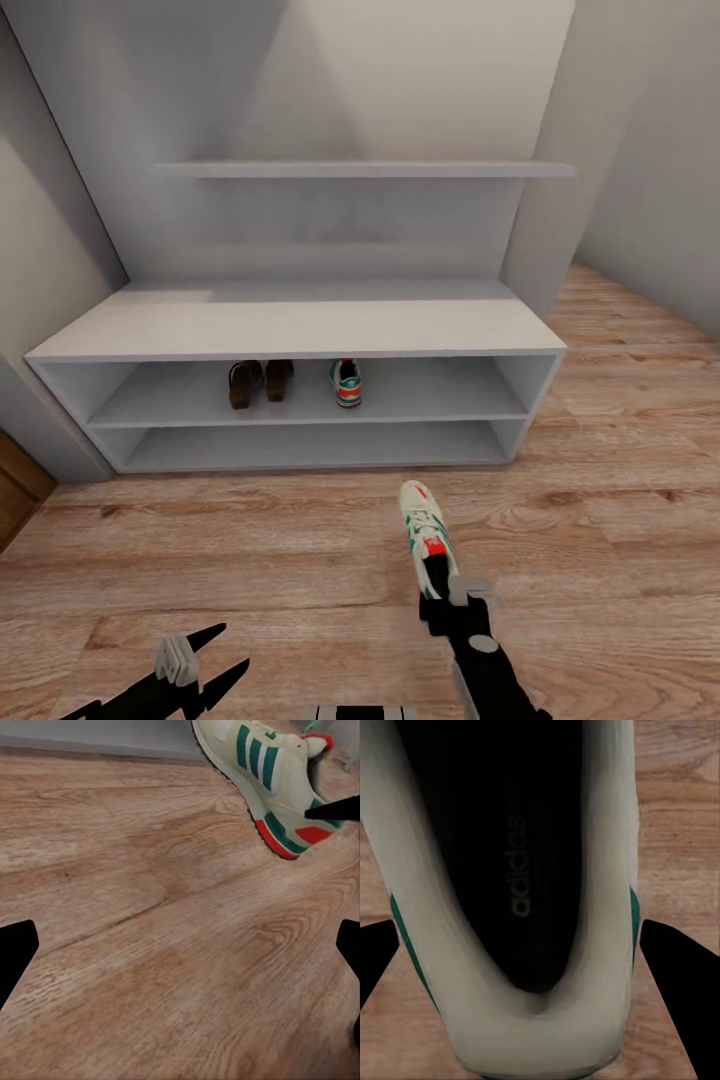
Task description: Pick up the two gym shoes and the two sandals from the corridor floor and place them onto the hallstand (shoe rack) in the corridor, making sure they are on the rack and not on the floor. Arrange them so the two gym shoes are next to each other and the two sandals are next to each other.
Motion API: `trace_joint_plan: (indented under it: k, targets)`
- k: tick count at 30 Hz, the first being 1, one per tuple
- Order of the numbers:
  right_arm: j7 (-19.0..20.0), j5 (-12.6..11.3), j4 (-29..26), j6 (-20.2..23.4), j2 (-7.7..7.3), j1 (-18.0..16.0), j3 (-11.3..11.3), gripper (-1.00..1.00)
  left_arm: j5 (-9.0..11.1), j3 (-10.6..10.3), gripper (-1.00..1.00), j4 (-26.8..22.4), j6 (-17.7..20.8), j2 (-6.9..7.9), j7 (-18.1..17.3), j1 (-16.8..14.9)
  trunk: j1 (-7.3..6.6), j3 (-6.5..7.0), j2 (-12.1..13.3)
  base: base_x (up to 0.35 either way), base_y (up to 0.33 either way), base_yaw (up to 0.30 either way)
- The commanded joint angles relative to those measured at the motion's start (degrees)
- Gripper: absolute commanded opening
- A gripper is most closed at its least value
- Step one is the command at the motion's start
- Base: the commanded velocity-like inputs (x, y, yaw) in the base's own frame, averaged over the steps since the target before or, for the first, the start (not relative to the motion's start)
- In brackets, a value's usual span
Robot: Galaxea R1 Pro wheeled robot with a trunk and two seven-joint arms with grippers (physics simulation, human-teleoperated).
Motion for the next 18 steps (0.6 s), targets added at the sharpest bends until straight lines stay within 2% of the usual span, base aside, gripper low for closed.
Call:
trace_joint_plan:
  k: [1,6,10,12,18]
  targets:
    - [-0.3,0.6,0.0,1.2,0.35,-1.1,0.3,-1.00,0.1,0.1,1.00,0.0,-0.3,0.00,-0.2,0.0,-0.01,-0.06,0.0,0.000,0.000,0.000]
    - [-1.1,0.6,0.3,4.7,0.35,-6.5,1.1,-1.00,0.1,0.0,1.00,0.1,-0.4,-0.01,-0.3,0.0,-0.01,-0.06,0.0,0.000,0.000,0.000]
    - [-1.2,0.5,0.4,9.9,0.35,-12.0,1.4,-1.00,0.1,0.0,1.00,0.1,-0.4,-0.01,-0.3,0.0,-0.01,-0.06,0.0,0.000,0.000,0.000]
    - [-1.3,0.5,0.3,11.1,0.35,-14.2,1.5,-1.00,0.1,0.0,1.00,0.1,-0.4,-0.01,-0.3,0.0,-0.01,-0.06,0.0,0.000,0.000,0.000]
    - [-1.3,0.4,-0.2,14.5,0.35,-19.0,1.5,-1.00,0.1,0.0,1.00,0.1,-0.3,-0.01,-0.3,0.0,-0.01,-0.06,0.0,0.000,0.000,0.000]
